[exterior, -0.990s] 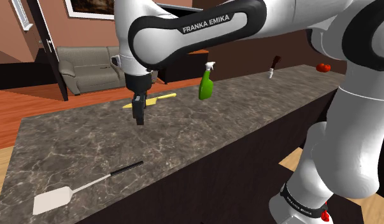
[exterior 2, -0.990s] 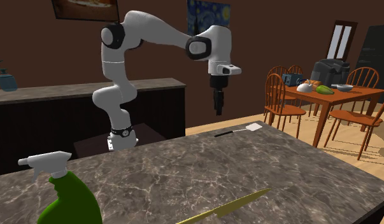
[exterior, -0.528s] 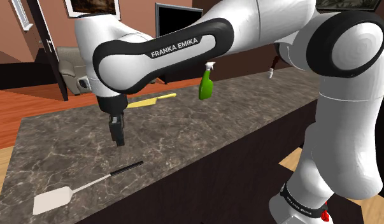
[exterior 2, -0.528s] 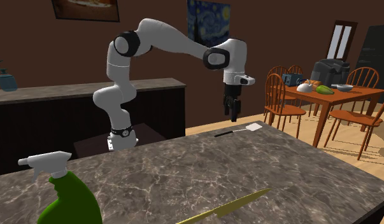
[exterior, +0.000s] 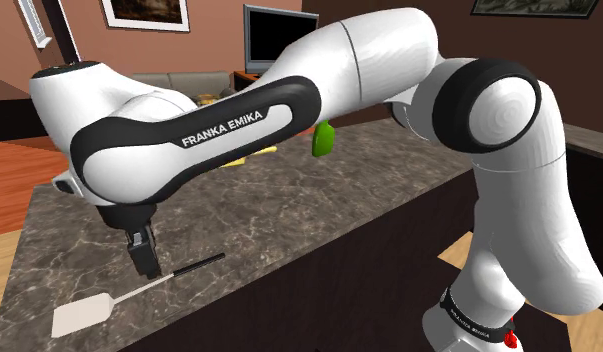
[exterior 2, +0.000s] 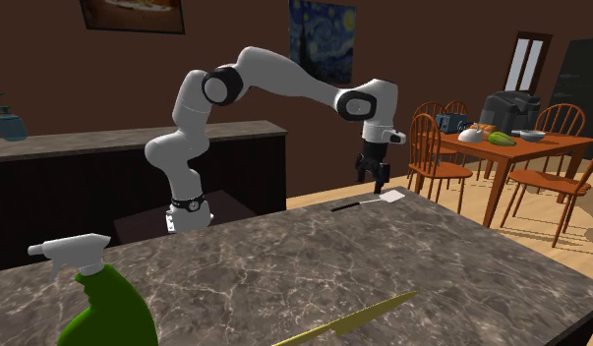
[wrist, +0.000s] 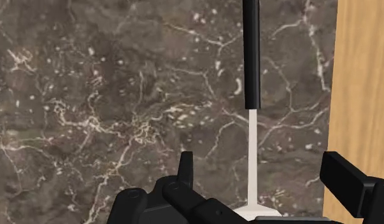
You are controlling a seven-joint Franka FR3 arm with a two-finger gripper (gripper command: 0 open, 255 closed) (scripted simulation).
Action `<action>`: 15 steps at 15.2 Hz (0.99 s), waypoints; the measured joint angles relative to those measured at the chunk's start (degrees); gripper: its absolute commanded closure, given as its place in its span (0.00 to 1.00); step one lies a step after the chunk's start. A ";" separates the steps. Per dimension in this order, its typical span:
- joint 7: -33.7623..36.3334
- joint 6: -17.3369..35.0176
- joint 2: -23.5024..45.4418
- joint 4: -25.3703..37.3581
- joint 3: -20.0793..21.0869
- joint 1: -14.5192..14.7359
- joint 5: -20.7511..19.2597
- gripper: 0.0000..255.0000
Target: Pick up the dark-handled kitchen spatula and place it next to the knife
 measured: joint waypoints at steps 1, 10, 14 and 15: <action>-0.40 -0.01 0.68 0.37 0.25 0.48 -0.25 0.00; -0.35 4.43 3.24 -1.90 0.08 0.93 -1.20 0.00; -0.33 4.71 3.15 -2.24 0.09 0.88 -1.20 0.00; -0.33 4.72 3.14 -2.25 0.09 0.88 -1.20 0.00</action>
